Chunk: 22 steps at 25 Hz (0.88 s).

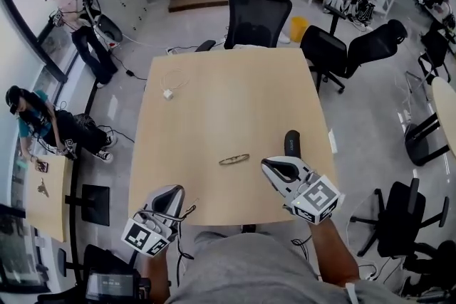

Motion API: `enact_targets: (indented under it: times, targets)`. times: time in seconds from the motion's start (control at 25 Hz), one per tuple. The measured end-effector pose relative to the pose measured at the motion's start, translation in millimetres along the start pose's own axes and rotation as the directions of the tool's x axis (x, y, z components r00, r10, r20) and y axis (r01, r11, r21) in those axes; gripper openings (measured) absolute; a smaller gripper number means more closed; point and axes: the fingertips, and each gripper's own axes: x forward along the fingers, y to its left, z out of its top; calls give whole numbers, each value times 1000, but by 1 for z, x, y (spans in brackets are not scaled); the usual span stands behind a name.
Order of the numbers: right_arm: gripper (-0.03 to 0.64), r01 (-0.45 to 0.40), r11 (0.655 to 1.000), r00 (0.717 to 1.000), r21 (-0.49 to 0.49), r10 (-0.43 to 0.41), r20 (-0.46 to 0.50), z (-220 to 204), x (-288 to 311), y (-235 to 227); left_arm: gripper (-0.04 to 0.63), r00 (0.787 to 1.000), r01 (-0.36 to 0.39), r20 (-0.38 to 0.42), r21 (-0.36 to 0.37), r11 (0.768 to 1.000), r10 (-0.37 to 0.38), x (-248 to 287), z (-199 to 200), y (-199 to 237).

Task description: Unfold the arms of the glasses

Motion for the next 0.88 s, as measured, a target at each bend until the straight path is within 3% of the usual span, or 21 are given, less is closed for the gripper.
enact_targets:
  times: [0.32, 0.56, 0.72, 0.88]
  targets:
    - [9, 7, 999, 998, 43, -4, -68, -35, 26, -37, 6, 996, -12, -92, -31, 999, 9, 38, -41, 24]
    - [9, 18, 997, 992, 78, -8, -124, -65, 54, -54, 6, 985, 21, -171, -51, 998, -29, 68, -91, 50]
    - [9, 36, 995, 984, 90, -19, -175, -88, 67, -73, 8, 963, 67, -257, -52, 996, -79, 101, -140, 62]
    - [9, 52, 993, 972, 104, -27, -232, -113, 86, -88, 8, 936, 113, -322, -101, 988, -140, 122, -182, 69]
